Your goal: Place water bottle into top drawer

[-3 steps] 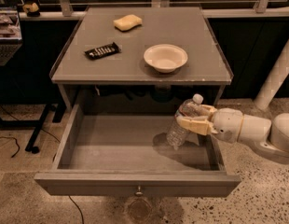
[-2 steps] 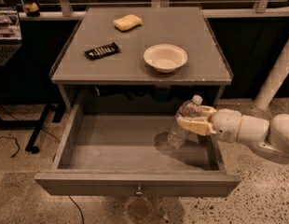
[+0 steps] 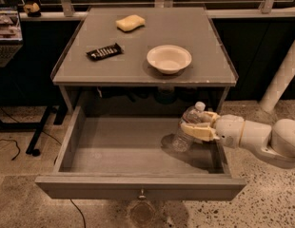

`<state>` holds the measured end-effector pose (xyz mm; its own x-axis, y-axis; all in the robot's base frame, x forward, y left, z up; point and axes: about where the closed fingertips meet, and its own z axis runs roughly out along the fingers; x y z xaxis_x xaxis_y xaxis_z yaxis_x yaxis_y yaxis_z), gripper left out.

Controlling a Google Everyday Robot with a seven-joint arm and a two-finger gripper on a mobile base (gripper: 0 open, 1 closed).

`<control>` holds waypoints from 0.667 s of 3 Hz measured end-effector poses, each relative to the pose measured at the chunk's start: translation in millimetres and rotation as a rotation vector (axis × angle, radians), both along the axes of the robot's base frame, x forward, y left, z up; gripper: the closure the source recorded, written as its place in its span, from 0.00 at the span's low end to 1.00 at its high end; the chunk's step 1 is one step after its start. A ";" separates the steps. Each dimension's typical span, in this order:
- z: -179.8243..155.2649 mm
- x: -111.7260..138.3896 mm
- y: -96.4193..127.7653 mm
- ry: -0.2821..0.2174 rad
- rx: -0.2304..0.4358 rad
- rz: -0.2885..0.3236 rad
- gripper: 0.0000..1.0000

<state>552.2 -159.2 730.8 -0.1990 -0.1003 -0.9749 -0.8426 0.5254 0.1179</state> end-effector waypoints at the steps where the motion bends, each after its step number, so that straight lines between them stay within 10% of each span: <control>1: -8.9 0.4 -2.1 0.009 -0.015 0.005 1.00; 2: -8.9 0.4 -2.1 0.009 -0.015 0.005 0.81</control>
Offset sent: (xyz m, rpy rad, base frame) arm 0.0003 -0.0018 -0.0076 -0.0130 0.0073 0.0041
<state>552.5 -161.3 721.9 -0.2068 -0.1161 -0.9715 -0.8442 0.5231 0.1172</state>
